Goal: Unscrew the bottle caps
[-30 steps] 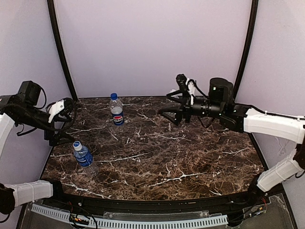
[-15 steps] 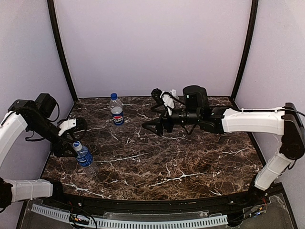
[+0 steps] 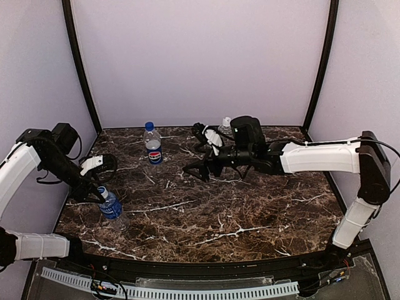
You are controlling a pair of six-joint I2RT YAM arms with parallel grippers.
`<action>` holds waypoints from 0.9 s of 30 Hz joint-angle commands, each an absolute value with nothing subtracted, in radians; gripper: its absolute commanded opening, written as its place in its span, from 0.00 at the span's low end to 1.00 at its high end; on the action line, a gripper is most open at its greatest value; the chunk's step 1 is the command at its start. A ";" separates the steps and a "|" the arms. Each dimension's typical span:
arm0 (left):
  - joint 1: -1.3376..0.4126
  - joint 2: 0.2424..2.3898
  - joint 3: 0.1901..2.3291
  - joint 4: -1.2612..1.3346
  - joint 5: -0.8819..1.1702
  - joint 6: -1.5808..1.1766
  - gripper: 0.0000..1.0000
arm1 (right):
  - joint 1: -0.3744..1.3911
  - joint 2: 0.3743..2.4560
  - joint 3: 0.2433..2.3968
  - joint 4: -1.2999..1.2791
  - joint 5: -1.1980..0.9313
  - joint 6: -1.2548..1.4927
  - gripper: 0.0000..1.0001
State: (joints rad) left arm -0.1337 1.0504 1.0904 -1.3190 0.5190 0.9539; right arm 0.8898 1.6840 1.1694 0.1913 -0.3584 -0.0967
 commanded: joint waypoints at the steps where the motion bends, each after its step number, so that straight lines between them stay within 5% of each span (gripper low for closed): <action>1: -0.138 1.062 1.096 -1.358 0.560 0.948 0.45 | 0.900 1.705 1.208 0.189 -0.354 -0.111 0.99; 11: -0.137 1.071 1.134 -1.303 0.586 0.887 0.07 | 0.912 1.750 1.234 0.197 -0.401 -0.099 0.99; 27: -0.353 1.334 1.775 -1.365 0.580 0.721 0.01 | 1.072 1.928 1.407 0.363 -0.475 -0.198 0.99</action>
